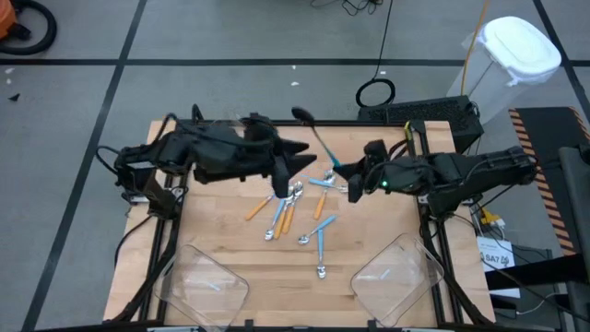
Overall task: Sort silverware by color (type)
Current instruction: Put the blue spoon into the top left transparent bin
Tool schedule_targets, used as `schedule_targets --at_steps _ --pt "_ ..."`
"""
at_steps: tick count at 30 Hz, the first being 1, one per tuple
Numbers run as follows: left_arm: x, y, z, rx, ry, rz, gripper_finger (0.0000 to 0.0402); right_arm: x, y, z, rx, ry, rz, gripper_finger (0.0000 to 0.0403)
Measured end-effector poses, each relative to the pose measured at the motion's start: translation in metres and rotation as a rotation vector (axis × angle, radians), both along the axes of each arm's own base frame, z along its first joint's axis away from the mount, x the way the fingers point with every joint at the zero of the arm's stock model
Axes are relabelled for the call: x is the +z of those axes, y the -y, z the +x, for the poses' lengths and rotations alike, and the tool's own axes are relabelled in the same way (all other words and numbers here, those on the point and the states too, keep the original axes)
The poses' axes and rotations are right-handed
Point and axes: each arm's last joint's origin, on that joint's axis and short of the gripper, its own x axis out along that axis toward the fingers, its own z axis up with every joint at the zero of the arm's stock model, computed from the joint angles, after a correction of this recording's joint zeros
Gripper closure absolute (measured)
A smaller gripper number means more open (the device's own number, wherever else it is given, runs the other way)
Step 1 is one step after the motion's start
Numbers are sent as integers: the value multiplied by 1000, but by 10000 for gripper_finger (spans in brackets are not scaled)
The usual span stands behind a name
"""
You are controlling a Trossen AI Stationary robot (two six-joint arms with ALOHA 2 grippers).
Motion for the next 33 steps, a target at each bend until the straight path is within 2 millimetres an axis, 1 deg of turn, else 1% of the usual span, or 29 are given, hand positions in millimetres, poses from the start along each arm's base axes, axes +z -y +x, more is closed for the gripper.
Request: schedule_targets --at_steps 2,5,9,12,18,20,24,29,33 --pt "7 -1 -1 5 62 17 206 13 1 -2 -15 19 -66 402" --pt "11 -5 1 71 103 47 206 28 4 -6 -49 38 -151 402" --pt "14 -14 1 184 107 89 206 43 6 -9 -76 59 -251 402" --pt "15 -22 3 217 108 123 206 52 6 -9 -59 91 -322 402" --pt "12 -33 13 242 128 132 206 58 5 -6 -27 119 -397 402" --pt "11 -34 21 227 153 128 206 58 5 -6 6 124 -393 402" --pt "7 -34 28 208 158 120 206 58 4 -5 57 132 -382 402" --pt "4 -33 35 209 164 118 206 59 6 -5 52 134 -400 401" --pt "0 -32 40 250 155 124 206 63 7 -4 44 161 -434 401"
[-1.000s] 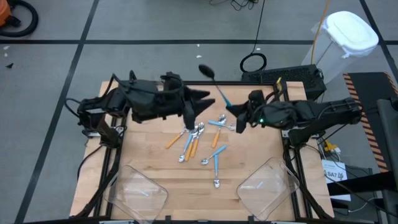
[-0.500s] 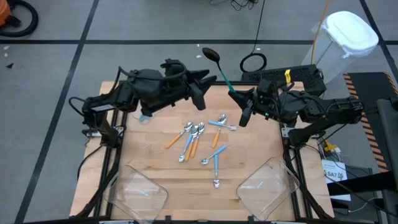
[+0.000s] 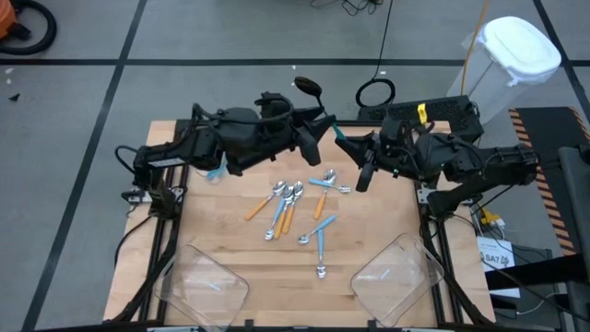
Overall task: Sort silverware by color (type)
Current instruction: Put the blue spoon into the top left transparent bin
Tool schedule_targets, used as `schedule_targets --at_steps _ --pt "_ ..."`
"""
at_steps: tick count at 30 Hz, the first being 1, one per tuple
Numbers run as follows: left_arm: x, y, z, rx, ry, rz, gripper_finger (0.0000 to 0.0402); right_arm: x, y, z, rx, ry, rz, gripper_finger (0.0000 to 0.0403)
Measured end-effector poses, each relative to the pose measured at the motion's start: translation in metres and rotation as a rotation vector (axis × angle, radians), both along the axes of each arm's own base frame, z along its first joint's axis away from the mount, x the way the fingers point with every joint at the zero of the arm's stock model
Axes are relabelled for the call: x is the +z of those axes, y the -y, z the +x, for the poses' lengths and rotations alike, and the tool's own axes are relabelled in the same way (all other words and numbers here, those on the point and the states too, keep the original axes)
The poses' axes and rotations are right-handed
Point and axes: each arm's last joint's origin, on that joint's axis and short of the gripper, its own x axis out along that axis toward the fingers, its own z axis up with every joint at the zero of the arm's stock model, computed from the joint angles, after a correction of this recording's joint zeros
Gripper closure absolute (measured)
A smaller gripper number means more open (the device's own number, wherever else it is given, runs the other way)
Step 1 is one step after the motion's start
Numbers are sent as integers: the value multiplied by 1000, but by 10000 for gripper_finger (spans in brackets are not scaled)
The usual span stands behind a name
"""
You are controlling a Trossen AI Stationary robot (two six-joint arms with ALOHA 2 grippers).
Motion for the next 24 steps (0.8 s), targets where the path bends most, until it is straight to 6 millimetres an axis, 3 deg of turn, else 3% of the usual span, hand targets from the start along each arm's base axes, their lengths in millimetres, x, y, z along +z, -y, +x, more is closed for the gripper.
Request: schedule_targets --at_steps 11,24 --pt "-3 -1 15 12 70 0 271 4 2 0 -8 6 -78 400" --pt "-3 -17 19 55 106 -15 275 0 5 0 -139 -69 -159 400"
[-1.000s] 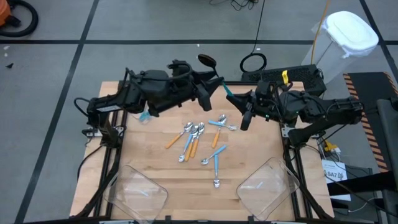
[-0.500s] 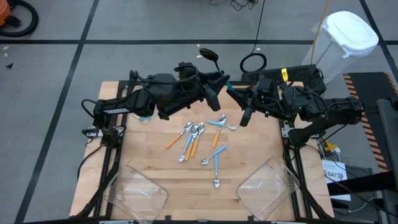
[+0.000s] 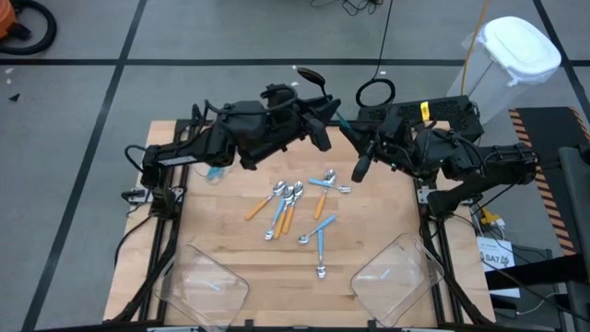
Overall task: Sort silverware by color (type)
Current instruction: Put the blue spoon into the top left transparent bin
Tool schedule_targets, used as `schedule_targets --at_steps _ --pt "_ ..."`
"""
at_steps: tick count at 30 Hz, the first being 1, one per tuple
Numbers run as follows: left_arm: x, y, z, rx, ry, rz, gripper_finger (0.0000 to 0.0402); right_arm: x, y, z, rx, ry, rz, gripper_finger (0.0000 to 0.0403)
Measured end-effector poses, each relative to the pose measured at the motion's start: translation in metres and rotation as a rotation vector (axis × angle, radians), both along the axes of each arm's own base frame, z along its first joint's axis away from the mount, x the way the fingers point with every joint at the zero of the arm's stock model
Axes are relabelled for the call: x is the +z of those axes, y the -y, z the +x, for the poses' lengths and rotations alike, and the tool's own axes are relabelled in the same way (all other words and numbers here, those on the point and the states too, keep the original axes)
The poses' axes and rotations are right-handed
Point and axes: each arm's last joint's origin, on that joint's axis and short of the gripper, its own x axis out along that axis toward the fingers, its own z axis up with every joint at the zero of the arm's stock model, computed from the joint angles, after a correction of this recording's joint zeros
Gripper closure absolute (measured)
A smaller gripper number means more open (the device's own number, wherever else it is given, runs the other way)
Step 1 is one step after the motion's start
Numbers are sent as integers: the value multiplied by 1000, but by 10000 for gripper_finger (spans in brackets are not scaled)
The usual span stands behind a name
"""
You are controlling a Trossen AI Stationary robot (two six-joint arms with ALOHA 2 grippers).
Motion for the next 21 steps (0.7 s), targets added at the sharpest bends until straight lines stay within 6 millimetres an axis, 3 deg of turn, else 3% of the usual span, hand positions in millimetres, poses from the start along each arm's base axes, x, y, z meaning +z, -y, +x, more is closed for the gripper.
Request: schedule_targets --at_steps 7,17,21 --pt "-5 -3 3 44 -16 -22 285 -3 1 4 -70 -54 -66 400" --pt "-16 -3 12 53 -62 -34 383 -9 1 11 -119 -132 -141 399" --pt "-17 -4 12 53 -73 -33 389 -10 1 10 -120 -146 -144 398"
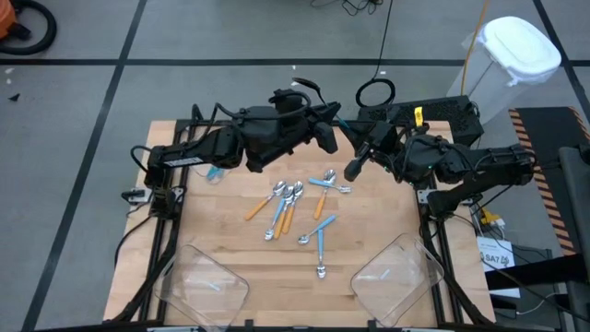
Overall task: Sort silverware by color (type)
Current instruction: Put the blue spoon into the top left transparent bin
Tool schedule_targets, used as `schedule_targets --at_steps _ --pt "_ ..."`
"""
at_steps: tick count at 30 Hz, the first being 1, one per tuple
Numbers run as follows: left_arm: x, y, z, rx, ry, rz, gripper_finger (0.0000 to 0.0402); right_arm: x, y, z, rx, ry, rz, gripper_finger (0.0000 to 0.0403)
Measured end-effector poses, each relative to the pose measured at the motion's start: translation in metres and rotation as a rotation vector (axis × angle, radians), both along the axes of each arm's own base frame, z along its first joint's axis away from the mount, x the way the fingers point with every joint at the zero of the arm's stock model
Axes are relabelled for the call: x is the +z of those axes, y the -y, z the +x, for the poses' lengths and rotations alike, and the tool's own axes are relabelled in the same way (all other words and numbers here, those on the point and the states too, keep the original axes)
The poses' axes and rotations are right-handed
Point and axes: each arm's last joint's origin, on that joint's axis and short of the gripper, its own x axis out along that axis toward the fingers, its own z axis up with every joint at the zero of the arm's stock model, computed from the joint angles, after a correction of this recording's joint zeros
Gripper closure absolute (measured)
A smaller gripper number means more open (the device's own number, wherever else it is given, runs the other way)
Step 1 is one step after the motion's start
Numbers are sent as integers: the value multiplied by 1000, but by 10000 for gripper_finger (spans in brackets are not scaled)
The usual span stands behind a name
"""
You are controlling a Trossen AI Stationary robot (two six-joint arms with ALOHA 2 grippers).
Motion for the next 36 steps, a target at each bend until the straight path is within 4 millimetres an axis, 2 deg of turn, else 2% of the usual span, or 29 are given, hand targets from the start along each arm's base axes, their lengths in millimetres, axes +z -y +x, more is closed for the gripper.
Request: schedule_targets --at_steps 6,17,21,27,36 --pt "0 -3 0 6 -11 11 388 -1 0 0 3 -5 4 387" --pt "3 -16 -11 -25 -59 13 389 -4 3 -11 -6 -24 67 320" --pt "4 -24 -20 -18 -114 3 389 -6 5 -20 24 -50 100 310" --pt "3 -43 -45 2 -266 -17 389 -10 9 -34 106 -102 185 308" --pt "-11 -75 -78 14 -520 -115 389 -11 11 -57 235 -175 266 307"
